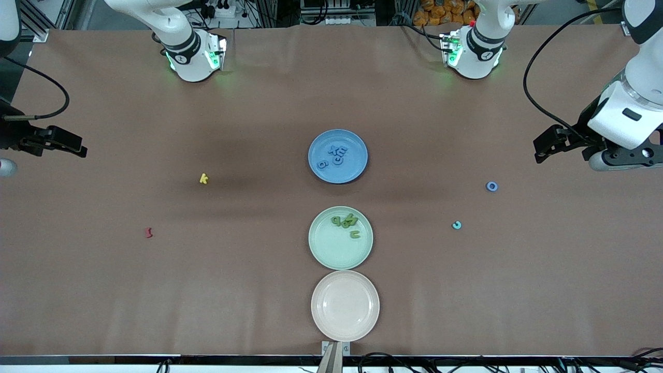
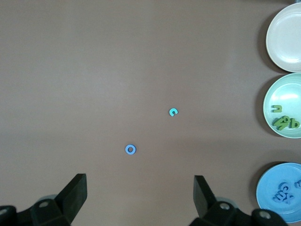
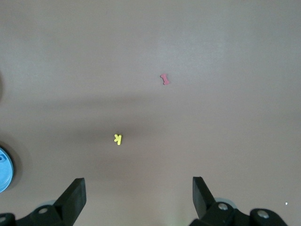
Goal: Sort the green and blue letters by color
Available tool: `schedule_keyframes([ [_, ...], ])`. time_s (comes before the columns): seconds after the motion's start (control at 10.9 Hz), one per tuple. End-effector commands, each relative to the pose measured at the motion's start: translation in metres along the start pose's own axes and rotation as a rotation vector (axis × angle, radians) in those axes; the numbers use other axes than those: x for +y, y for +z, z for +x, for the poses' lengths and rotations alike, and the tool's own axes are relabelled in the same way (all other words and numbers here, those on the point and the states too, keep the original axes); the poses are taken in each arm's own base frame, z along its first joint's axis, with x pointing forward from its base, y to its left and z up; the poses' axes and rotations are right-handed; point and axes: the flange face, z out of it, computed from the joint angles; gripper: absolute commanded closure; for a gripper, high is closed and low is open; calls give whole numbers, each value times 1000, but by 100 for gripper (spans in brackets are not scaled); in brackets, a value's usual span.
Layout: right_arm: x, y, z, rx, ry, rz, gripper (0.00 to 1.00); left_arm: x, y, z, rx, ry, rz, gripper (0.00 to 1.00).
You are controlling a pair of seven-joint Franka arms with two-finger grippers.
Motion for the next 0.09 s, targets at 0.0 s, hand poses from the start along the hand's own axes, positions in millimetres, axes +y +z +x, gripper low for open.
schedule_keyframes([
  [0.0,0,-2,-11,-2,10,17,0,-1,-8,-4,-8,30,9,0],
])
